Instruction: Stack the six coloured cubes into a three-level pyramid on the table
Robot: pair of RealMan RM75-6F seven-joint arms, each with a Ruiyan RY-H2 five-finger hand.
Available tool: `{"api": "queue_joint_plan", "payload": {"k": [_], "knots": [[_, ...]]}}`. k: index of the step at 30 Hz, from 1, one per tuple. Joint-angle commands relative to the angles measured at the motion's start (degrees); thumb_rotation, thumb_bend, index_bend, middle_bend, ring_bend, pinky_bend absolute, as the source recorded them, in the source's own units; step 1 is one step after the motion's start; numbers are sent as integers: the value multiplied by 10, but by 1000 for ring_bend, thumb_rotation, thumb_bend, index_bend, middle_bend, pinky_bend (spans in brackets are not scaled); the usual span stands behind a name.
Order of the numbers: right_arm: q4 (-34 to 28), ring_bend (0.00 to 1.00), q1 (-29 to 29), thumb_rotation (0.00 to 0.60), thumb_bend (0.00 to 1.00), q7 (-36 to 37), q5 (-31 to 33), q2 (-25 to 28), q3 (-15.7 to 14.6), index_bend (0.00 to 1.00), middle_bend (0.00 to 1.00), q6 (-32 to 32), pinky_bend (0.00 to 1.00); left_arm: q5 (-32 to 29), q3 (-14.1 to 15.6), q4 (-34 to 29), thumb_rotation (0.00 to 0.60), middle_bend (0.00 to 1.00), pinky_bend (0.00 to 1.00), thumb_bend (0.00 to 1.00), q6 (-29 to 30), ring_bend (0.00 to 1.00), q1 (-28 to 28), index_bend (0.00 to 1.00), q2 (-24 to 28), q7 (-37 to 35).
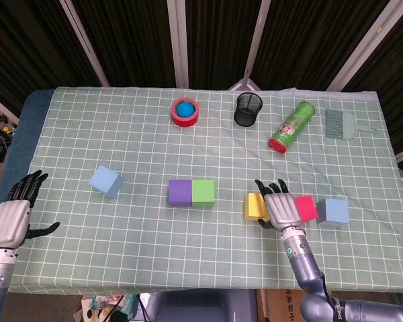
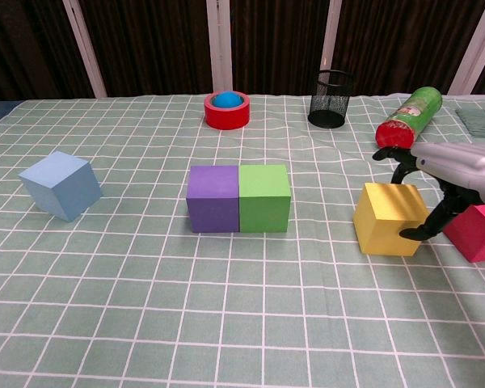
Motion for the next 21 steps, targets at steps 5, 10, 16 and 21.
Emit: {"api": "queue_joint_plan", "payload": {"k": [5,10,16,21], "knots": [[10,218,6,600,329,5,2,-7,-1,0,366,1,0,-6,-4,7,600,0,89,103,-8,0,2,0,-4,-3],[15,227,12,600,333,12,-3,-10,0,0,372,1,0,-6,-7,10,600,0,89,103,-10,0,4,0,-5,-4],[19,227,17,600,334,31,-21,-10,4,0,372,-3,0,-9,-10,12,600,0,89,103,-16,0,5,0,-7,-2],[26,227,25,600,333,40,-26,-10,8,0,372,-11,0,-17,-15,8,600,0,89,103,-22,0,3,0,-5,5]]}}
